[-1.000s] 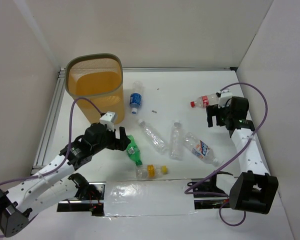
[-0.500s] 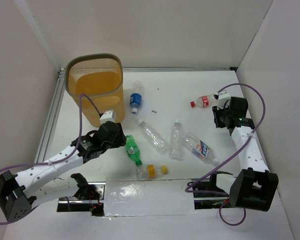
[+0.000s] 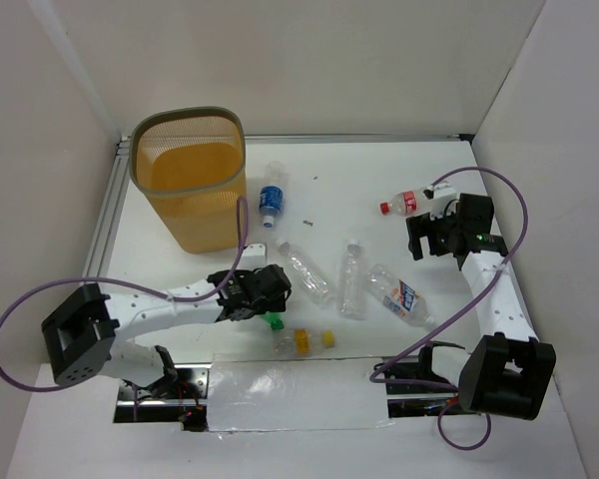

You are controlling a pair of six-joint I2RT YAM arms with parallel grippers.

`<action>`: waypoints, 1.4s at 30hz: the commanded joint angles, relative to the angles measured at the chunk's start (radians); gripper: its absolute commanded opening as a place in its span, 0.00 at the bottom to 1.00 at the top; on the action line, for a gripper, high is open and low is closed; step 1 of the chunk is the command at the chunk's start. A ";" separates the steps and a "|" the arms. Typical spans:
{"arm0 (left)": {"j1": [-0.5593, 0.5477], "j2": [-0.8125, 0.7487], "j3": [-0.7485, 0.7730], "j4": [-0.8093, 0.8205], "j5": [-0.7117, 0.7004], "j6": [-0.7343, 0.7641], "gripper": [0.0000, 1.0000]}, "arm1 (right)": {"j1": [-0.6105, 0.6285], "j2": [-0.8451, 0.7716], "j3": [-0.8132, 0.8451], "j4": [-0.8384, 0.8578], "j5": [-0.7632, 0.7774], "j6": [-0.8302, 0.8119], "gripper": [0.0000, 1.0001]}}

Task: Put the plastic bottles in the bin

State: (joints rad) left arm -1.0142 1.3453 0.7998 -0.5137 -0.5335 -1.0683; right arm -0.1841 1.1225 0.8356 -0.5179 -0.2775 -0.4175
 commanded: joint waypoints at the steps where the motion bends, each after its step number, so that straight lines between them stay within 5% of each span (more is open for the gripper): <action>1: -0.011 0.084 0.027 0.006 -0.075 -0.098 1.00 | -0.005 -0.027 0.000 0.010 -0.048 -0.006 1.00; 5: 0.000 0.144 0.018 0.081 -0.066 -0.098 0.96 | -0.014 -0.027 0.000 0.001 -0.068 -0.015 1.00; 9: 0.000 0.123 0.018 0.096 -0.088 -0.076 0.66 | -0.014 -0.036 0.000 -0.008 -0.100 -0.024 1.00; 13: -0.055 0.027 0.045 0.118 -0.114 0.016 0.38 | -0.014 -0.047 0.010 -0.097 -0.289 -0.153 0.84; 15: -0.073 -0.014 0.093 0.153 -0.123 0.123 0.34 | -0.014 -0.035 0.019 -0.169 -0.394 -0.324 0.71; 18: -0.083 -0.077 0.157 0.187 -0.114 0.233 0.29 | 0.004 0.008 0.045 -0.226 -0.422 -0.389 0.70; 28: 0.077 -0.097 0.594 0.303 -0.028 0.585 0.26 | 0.158 0.085 0.097 -0.237 -0.301 -0.374 1.00; 38: 0.595 0.021 0.803 0.311 0.015 0.668 0.32 | 0.305 0.043 0.088 -0.335 -0.259 -0.326 1.00; 42: 0.701 0.084 0.806 0.331 -0.017 0.680 0.50 | 0.325 0.043 0.088 -0.326 -0.215 -0.305 1.00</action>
State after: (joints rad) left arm -0.3504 1.3937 1.5990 -0.2230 -0.5301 -0.4324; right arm 0.1261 1.1896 0.8852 -0.8024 -0.5377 -0.7486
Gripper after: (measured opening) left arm 0.705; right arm 0.999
